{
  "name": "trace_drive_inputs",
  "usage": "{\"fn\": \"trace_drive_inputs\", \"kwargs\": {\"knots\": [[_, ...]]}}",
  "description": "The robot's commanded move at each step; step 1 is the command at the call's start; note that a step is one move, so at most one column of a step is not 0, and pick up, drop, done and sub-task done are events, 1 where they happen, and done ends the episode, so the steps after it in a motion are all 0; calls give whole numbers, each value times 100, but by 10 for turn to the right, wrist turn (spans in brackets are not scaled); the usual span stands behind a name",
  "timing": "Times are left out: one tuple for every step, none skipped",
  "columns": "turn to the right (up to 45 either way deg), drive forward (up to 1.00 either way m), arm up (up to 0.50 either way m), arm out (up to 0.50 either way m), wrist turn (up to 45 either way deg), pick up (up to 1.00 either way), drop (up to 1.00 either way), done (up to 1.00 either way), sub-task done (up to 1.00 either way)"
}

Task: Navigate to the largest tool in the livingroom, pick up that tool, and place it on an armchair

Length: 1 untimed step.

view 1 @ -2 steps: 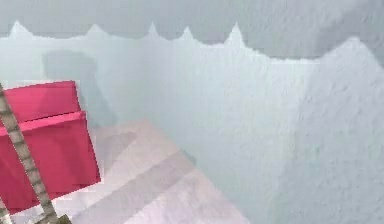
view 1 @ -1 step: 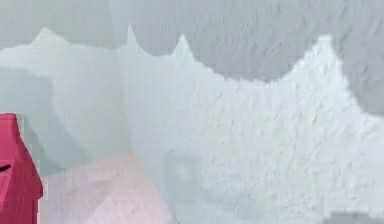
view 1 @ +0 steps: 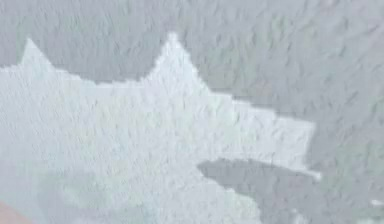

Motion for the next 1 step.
{"fn": "trace_drive_inputs", "kwargs": {"knots": [[0, 5, 0, 0, 0, 0, 0, 0, 0]]}}
